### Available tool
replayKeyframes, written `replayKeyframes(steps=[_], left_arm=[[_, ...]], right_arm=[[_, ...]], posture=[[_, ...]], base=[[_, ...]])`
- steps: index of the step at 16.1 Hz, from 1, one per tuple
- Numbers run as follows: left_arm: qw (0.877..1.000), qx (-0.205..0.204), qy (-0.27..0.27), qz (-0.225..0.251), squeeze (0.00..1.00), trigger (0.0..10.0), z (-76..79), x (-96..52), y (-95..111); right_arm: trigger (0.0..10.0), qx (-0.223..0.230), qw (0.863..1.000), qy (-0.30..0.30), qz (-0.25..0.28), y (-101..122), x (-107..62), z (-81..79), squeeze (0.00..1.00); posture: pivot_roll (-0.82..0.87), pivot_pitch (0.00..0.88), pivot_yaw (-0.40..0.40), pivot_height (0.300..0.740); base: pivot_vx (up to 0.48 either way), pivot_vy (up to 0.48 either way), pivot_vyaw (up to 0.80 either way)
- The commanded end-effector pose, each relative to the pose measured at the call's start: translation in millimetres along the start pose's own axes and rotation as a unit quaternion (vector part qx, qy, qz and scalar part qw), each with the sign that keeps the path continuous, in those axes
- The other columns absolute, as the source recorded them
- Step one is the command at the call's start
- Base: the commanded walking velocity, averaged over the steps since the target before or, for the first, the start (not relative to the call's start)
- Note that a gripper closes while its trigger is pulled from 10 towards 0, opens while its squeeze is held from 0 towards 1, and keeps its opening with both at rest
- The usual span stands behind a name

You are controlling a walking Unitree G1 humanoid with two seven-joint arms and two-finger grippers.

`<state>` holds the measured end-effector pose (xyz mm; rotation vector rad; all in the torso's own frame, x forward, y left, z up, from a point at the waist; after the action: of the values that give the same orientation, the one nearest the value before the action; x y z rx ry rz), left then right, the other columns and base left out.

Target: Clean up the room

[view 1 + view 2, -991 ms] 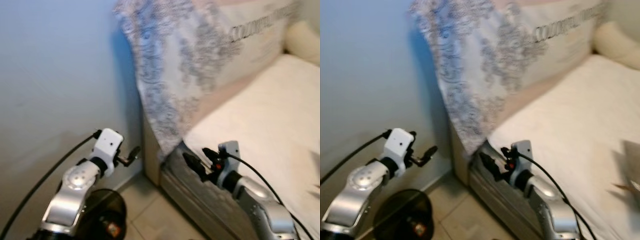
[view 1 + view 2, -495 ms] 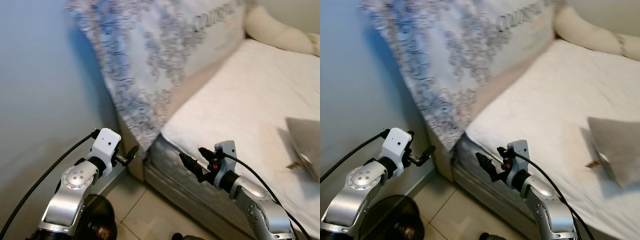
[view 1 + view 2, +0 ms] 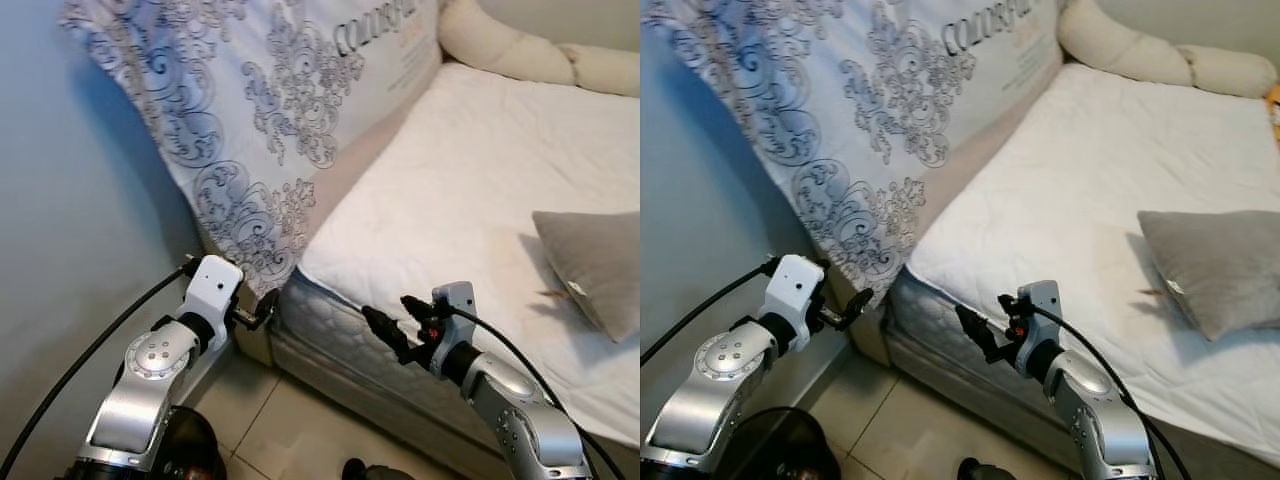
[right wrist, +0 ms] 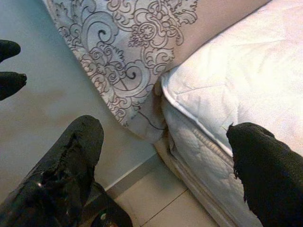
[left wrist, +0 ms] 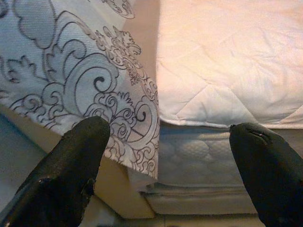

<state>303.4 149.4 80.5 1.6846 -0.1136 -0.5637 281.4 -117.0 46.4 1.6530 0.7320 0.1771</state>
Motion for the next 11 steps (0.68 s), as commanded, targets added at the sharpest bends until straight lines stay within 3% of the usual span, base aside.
replayKeyframes(steps=[1, 11], left_arm=[[1.0, 0.001, 0.009, 0.001, 0.0, 10.0, -3.9, -1.7, -0.7], [1.0, 0.011, 0.014, 0.012, 0.0, 10.0, -6.5, -1.9, 1.9]], right_arm=[[10.0, -0.007, 1.0, -0.014, 0.006, 3.2, 0.3, 5.7, 0.0], [10.0, -0.008, 1.0, -0.026, 0.009, 1.2, 0.6, 7.8, 0.0]], posture=[[0.03, 0.0, -0.01, 0.74], [0.02, 0.0, -0.014, 0.74]], base=[[0.0, 0.0, -0.61], [0.0, 0.0, -0.6]])
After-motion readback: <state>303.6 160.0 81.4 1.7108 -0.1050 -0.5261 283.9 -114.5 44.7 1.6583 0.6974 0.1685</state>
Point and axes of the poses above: a point about 5 cm out from each wrist's last joint towards the gripper, its own x axis pointing out of the wrist towards the gripper, its own y axis along the axis of the wrist's last joint, z = x × y, the point moved 5 cm from there along x, pointing out of the wrist towards the gripper, and after that the axes turned 7 degrees about -x, right-handed, at the moved point
